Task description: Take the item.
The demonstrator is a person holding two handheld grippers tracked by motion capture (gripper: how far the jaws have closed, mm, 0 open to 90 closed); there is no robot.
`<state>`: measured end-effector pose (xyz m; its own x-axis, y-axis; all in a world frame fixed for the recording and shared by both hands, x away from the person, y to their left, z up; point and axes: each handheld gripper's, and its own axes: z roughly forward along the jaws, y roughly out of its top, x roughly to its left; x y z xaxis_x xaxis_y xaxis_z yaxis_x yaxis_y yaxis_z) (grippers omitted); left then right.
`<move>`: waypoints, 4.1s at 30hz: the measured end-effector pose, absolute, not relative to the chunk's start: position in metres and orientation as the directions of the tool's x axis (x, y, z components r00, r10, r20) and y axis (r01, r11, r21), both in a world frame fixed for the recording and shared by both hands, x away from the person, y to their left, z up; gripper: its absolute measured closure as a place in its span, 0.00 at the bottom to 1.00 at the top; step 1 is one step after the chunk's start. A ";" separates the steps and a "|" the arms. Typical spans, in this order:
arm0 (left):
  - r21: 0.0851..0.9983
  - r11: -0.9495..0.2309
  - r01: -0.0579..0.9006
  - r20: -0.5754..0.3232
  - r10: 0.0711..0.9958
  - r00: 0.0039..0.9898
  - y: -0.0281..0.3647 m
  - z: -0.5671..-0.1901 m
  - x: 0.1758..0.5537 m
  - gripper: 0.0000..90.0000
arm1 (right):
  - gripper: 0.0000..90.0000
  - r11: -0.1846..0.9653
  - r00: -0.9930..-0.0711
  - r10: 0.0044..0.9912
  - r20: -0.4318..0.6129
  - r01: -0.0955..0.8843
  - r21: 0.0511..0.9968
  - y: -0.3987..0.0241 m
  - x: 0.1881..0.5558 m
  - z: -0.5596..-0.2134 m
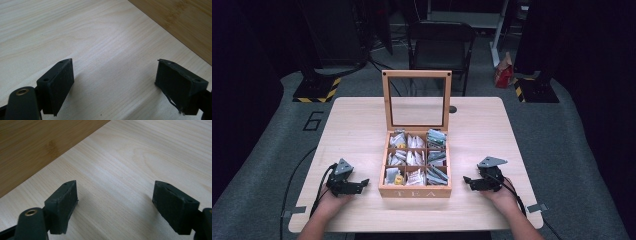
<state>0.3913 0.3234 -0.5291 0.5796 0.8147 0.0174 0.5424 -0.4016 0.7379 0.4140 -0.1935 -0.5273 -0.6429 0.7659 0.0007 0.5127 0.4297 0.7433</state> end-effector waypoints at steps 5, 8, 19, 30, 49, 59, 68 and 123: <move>0.739 -0.397 0.545 0.013 0.816 0.578 0.323 -0.529 0.391 0.16 | 0.26 0.417 -0.633 0.774 0.006 0.516 0.748 -0.194 0.414 -0.527; 0.738 -0.400 0.544 0.014 0.814 0.581 0.323 -0.529 0.391 0.17 | 0.28 0.418 -0.637 0.771 0.004 0.511 0.752 -0.194 0.414 -0.527; 0.737 -0.405 0.541 0.019 0.813 0.582 0.324 -0.529 0.391 0.16 | 0.36 0.423 -0.632 0.775 0.006 0.527 0.737 -0.197 0.414 -0.525; 0.739 -0.402 0.540 0.019 0.814 0.580 0.323 -0.529 0.391 0.17 | 0.35 0.377 -0.605 0.794 0.057 0.564 0.734 -0.195 0.416 -0.518; 0.737 -0.409 0.538 0.021 0.809 0.588 0.324 -0.529 0.392 0.17 | 0.38 0.342 -0.605 0.792 0.084 0.553 0.760 -0.197 0.408 -0.493; 0.738 -0.402 0.542 0.014 0.812 0.583 0.323 -0.529 0.392 0.17 | 0.41 0.336 -0.625 0.774 0.104 0.544 0.769 -0.197 0.402 -0.480; 0.738 -0.406 0.539 0.018 0.810 0.586 0.324 -0.529 0.392 0.17 | 0.41 0.349 -0.641 0.760 0.101 0.536 0.769 -0.192 0.397 -0.471; 0.739 -0.401 0.542 0.013 0.812 0.584 0.323 -0.529 0.391 0.17 | 0.57 0.423 -0.769 0.631 0.103 0.452 0.785 -0.143 0.393 -0.427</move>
